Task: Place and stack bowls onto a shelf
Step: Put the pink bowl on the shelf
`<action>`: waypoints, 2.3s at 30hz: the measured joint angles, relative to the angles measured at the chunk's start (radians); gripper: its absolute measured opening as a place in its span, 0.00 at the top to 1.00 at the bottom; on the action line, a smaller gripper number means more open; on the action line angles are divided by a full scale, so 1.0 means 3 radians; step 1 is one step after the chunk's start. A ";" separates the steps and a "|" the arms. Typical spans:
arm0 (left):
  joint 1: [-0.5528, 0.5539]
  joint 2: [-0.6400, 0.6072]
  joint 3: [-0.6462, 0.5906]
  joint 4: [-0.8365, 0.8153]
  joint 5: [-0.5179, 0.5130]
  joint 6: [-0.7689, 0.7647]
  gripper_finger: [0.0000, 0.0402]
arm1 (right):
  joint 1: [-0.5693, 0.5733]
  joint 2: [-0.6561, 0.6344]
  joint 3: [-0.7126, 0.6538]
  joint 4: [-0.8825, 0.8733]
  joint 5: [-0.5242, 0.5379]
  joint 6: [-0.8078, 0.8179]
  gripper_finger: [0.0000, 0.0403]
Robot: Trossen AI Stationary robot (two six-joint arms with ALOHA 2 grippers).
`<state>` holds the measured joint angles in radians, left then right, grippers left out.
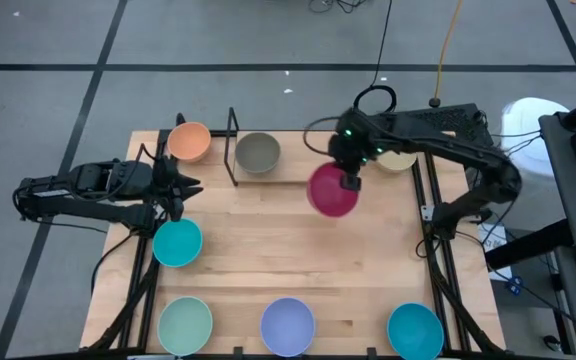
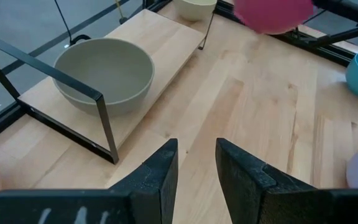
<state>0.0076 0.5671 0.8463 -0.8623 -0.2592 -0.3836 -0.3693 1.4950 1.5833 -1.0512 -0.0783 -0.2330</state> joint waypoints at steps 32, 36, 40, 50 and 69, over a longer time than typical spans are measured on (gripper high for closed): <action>-0.0001 0.0000 0.0000 0.0001 0.0001 0.0017 0.72 | -0.1104 0.1129 0.0534 0.0349 -0.0011 -0.0360 1.00; -0.0001 0.0000 0.0000 0.0001 0.0001 0.0018 0.72 | -0.1127 0.1132 0.0533 0.0320 -0.0010 -0.0367 1.00; 0.0000 0.0000 0.0000 0.0001 0.0000 0.0018 0.72 | -0.1127 0.1134 0.0532 0.0290 -0.0095 -0.0367 1.00; 0.0000 0.0000 0.0000 0.0001 0.0000 0.0018 0.72 | -0.1143 0.1136 0.0288 0.0428 -0.0236 -0.0485 1.00; 0.0000 0.0000 0.0000 0.0001 0.0000 0.0018 0.72 | -0.1149 0.1135 -0.0089 0.0883 -0.0166 -0.0430 0.91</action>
<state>0.0077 0.5671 0.8463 -0.8619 -0.2591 -0.3782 -0.7139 1.8355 1.5567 -0.7863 -0.1280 -0.3618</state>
